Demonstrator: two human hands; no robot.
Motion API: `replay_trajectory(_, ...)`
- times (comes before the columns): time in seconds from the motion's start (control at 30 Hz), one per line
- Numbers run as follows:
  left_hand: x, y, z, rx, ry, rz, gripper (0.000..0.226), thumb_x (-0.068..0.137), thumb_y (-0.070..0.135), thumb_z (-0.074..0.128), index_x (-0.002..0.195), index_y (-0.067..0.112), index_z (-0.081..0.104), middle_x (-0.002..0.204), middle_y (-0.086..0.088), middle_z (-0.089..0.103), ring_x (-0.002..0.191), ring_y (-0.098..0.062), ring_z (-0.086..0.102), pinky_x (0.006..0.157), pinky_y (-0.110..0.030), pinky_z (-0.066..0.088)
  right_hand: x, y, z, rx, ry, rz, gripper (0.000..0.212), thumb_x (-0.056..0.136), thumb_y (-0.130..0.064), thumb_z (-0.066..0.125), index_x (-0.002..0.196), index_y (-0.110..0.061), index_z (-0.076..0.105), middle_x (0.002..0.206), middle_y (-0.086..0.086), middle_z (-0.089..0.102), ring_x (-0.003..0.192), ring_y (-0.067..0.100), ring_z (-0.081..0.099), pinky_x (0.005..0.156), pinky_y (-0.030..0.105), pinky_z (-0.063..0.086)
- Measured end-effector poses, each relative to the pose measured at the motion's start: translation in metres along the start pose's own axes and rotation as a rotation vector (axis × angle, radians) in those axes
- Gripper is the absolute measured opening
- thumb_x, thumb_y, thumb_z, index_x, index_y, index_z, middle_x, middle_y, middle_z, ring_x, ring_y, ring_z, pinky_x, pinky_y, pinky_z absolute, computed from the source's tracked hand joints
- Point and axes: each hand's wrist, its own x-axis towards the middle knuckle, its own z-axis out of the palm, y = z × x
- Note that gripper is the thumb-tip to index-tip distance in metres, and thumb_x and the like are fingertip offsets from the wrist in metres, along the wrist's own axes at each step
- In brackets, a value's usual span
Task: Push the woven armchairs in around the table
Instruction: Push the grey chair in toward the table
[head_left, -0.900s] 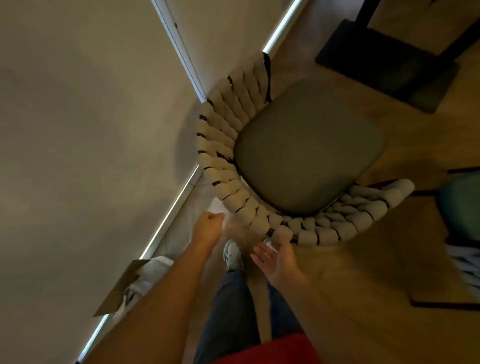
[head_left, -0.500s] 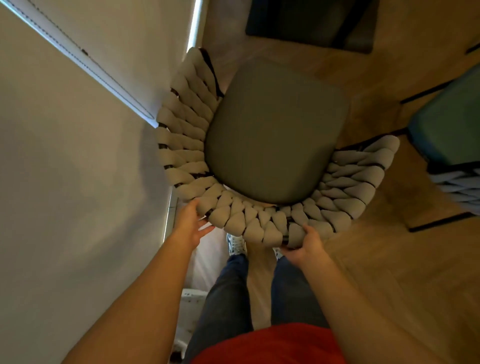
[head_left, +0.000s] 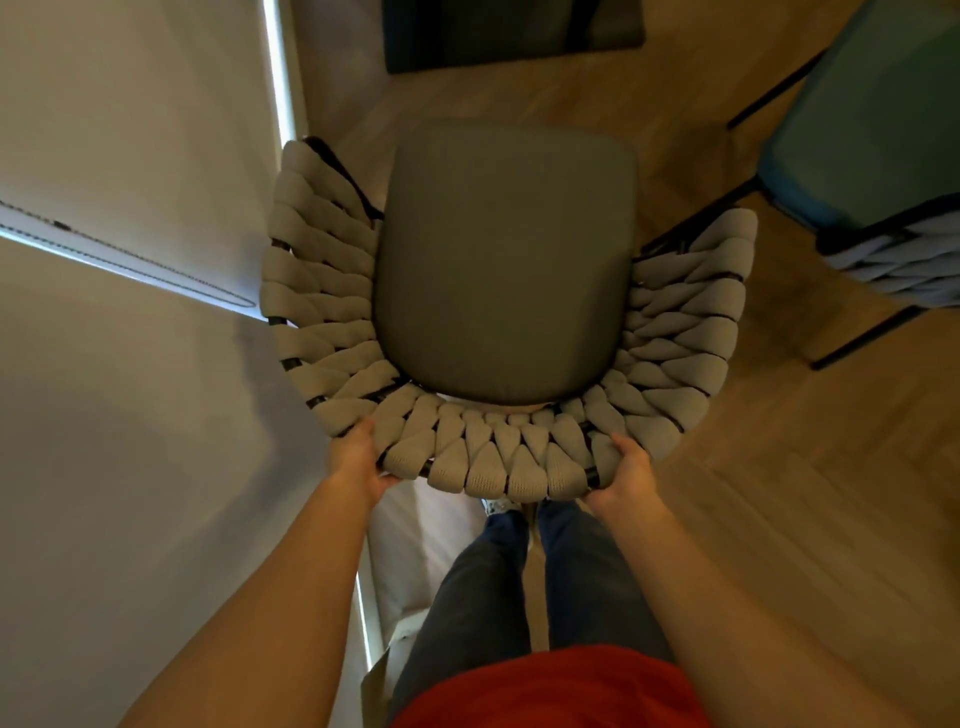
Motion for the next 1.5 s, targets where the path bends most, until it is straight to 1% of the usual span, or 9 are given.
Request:
replay_trajectory(0.23, 0.004, -0.007, 0.002, -0.029, -0.006, 0.029, 0.038, 0.1, 0.038, 0.05, 0.135, 0.024, 0.056, 0.128, -0.011, 0.065, 0.112, -0.034, 0.063, 0.064, -0.049, 0.059, 0.0, -0.015, 0.002, 0.025, -0.001, -0.082, 0.042, 0.091, -0.02, 0.059, 0.133, -0.02, 0.057, 0.125, 0.009, 0.065, 0.116, 0.033, 0.06, 0.104, 0.057, 0.043)
replay_trajectory(0.63, -0.002, 0.005, 0.057, -0.116, 0.007, 0.018, 0.047, 0.1, 0.037, 0.052, 0.144, 0.024, 0.045, 0.136, -0.014, 0.059, 0.118, -0.038, 0.059, 0.058, -0.047, 0.059, 0.002, -0.085, 0.031, -0.031, -0.016, -0.116, 0.037, 0.092, -0.019, 0.06, 0.129, -0.017, 0.059, 0.121, 0.012, 0.067, 0.105, 0.034, 0.065, 0.088, 0.053, 0.053)
replay_trajectory(0.73, -0.007, 0.018, 0.079, -0.146, 0.0, 0.011, 0.047, 0.101, 0.034, 0.05, 0.146, 0.022, 0.043, 0.14, -0.015, 0.056, 0.125, -0.039, 0.054, 0.068, -0.05, 0.055, -0.001, -0.11, 0.049, -0.036, -0.048, -0.099, 0.034, 0.095, -0.02, 0.057, 0.128, -0.017, 0.058, 0.12, 0.01, 0.064, 0.098, 0.032, 0.064, 0.081, 0.05, 0.051)
replay_trajectory(0.87, -0.014, 0.036, 0.111, -0.189, 0.016, 0.024, 0.046, 0.101, 0.031, 0.052, 0.146, 0.023, 0.043, 0.141, -0.015, 0.054, 0.127, -0.04, 0.052, 0.076, -0.054, 0.053, 0.002, -0.143, 0.071, -0.082, -0.086, -0.114, 0.03, 0.097, -0.02, 0.054, 0.127, -0.017, 0.055, 0.116, 0.011, 0.063, 0.104, 0.032, 0.061, 0.094, 0.056, 0.047)
replay_trajectory(1.07, -0.02, 0.067, 0.157, -0.238, 0.045, 0.054, 0.046, 0.101, 0.03, 0.052, 0.146, 0.022, 0.042, 0.142, -0.016, 0.052, 0.128, -0.041, 0.05, 0.094, -0.059, 0.046, 0.014, -0.191, 0.108, -0.149, -0.088, -0.12, 0.036, 0.095, -0.019, 0.058, 0.131, -0.016, 0.054, 0.111, 0.011, 0.064, 0.095, 0.033, 0.062, 0.09, 0.057, 0.049)
replay_trajectory(1.17, -0.021, 0.084, 0.176, -0.248, 0.065, 0.066, 0.045, 0.102, 0.029, 0.05, 0.145, 0.02, 0.042, 0.143, -0.016, 0.051, 0.129, -0.041, 0.049, 0.097, -0.059, 0.044, 0.017, -0.21, 0.126, -0.165, -0.08, -0.128, 0.039, 0.094, -0.017, 0.06, 0.133, -0.015, 0.053, 0.106, 0.01, 0.063, 0.102, 0.035, 0.06, 0.095, 0.059, 0.047)
replay_trajectory(1.3, -0.02, 0.111, 0.202, -0.241, 0.086, 0.098, 0.042, 0.102, 0.026, 0.05, 0.143, 0.017, 0.045, 0.141, -0.016, 0.053, 0.128, -0.041, 0.051, 0.092, -0.057, 0.046, 0.021, -0.234, 0.157, -0.179, -0.065, -0.142, 0.042, 0.093, -0.017, 0.063, 0.133, -0.016, 0.051, 0.119, 0.014, 0.061, 0.103, 0.037, 0.06, 0.088, 0.058, 0.049)
replay_trajectory(1.37, -0.016, 0.125, 0.214, -0.233, 0.103, 0.1, 0.041, 0.102, 0.026, 0.05, 0.141, 0.015, 0.047, 0.139, -0.017, 0.055, 0.126, -0.04, 0.052, 0.087, -0.055, 0.048, 0.022, -0.247, 0.175, -0.174, -0.065, -0.15, 0.041, 0.092, -0.015, 0.063, 0.132, -0.015, 0.051, 0.117, 0.013, 0.061, 0.105, 0.036, 0.061, 0.089, 0.057, 0.05)
replay_trajectory(1.5, -0.007, 0.162, 0.233, -0.229, 0.13, 0.089, 0.04, 0.101, 0.027, 0.052, 0.139, 0.014, 0.049, 0.136, -0.017, 0.057, 0.12, -0.038, 0.056, 0.085, -0.054, 0.05, 0.026, -0.266, 0.211, -0.169, -0.09, -0.153, 0.041, 0.09, -0.013, 0.064, 0.13, -0.013, 0.054, 0.117, 0.014, 0.064, 0.093, 0.034, 0.065, 0.083, 0.056, 0.052)
